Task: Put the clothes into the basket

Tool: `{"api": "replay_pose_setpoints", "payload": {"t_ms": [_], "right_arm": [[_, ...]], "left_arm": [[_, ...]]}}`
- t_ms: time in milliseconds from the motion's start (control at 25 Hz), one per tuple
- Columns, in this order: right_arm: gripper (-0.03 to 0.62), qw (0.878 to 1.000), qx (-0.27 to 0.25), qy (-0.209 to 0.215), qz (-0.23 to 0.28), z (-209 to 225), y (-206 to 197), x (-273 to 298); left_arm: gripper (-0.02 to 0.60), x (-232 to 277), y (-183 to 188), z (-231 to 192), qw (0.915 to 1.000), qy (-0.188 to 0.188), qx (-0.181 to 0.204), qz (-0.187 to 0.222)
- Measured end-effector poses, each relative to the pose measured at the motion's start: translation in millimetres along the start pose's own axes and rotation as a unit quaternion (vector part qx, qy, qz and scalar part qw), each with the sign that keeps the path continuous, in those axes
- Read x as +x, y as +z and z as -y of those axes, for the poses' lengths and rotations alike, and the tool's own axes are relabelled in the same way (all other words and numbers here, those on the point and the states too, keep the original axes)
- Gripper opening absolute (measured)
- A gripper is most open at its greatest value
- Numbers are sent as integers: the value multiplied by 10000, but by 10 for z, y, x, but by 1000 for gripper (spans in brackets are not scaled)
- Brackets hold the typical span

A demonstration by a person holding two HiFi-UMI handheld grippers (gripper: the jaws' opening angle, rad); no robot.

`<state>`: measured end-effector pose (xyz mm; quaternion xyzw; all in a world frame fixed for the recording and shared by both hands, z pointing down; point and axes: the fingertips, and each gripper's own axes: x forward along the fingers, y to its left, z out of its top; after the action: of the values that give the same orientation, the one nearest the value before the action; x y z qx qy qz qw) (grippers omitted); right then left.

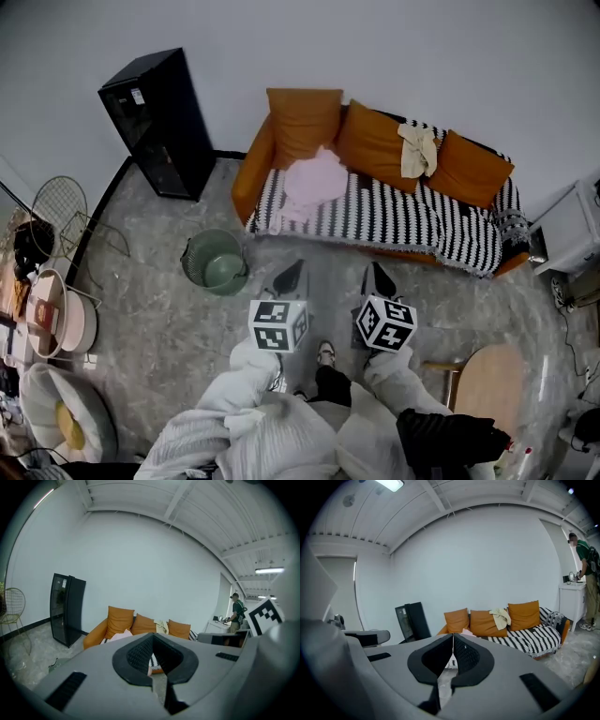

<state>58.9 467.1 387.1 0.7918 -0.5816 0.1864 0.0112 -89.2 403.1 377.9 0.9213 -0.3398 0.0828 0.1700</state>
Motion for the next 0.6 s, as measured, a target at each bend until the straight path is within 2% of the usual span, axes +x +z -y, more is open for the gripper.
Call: {"api": "replay_pose_setpoints", "payload": {"t_ms": [280, 600], "right_arm": [[25, 9987, -319, 396, -75, 2, 360, 755], [25, 9963, -482, 693, -156, 217, 699, 1508]], "left_arm": [[0, 617, 358, -215, 9993, 283, -140, 201], [0, 1264, 567, -347, 9979, 554, -225, 231]]}}
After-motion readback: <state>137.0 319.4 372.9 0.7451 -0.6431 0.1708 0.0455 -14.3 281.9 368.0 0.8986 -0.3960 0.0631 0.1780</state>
